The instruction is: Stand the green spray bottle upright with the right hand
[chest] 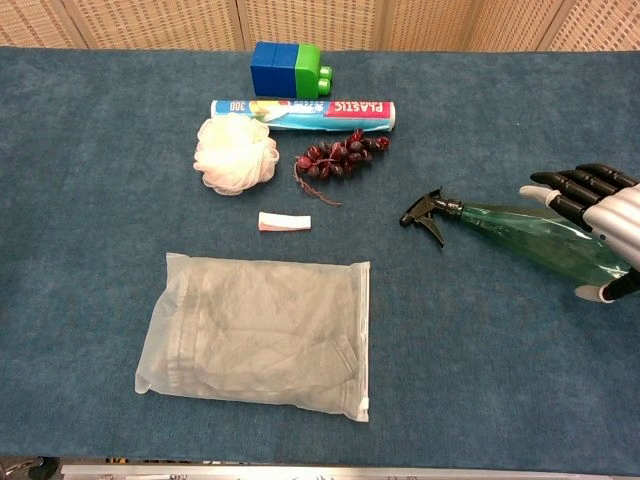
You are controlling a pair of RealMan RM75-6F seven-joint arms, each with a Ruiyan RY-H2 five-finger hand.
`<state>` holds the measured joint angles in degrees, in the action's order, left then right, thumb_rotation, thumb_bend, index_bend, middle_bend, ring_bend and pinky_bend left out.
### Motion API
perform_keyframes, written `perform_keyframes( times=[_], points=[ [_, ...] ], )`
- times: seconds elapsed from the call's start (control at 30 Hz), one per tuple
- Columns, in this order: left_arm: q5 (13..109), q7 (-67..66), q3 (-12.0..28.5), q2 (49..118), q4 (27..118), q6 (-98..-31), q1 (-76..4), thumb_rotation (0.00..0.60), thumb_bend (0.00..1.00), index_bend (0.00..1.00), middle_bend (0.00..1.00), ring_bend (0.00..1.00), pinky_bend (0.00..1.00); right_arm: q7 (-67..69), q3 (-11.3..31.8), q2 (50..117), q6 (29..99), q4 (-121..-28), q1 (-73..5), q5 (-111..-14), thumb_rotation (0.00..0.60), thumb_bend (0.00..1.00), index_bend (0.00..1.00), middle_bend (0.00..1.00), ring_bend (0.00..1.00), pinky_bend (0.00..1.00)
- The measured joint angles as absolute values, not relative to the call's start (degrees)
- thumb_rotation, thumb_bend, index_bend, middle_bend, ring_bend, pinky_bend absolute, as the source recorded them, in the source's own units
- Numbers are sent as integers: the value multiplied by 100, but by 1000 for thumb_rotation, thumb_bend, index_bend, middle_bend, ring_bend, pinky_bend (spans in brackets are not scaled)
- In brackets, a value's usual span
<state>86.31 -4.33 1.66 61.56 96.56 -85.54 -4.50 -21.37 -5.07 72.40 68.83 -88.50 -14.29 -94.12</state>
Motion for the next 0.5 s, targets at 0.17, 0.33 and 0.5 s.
perform_keyframes(
  times=[0.17,0.33,0.5],
  points=[
    [8631,-398,165,6123,9675,-8572,-435,600,601,314,569,541,960,-2285,-470,7236,6880,-8691,-1408,-9275,600,0,0,0,0,22],
    [8633,-400,165,6111,9691,-8584,-427,600,601,314,568,541,960,-2519,-420,7110,6949,-8603,-1363,-9166,600,0,0,0,0,22],
    [8625,-427,171,6116,9699,-8583,-427,600,601,314,568,541,960,-2804,-337,6941,7036,-8523,-1332,-9047,600,0,0,0,0,22]
  ],
)
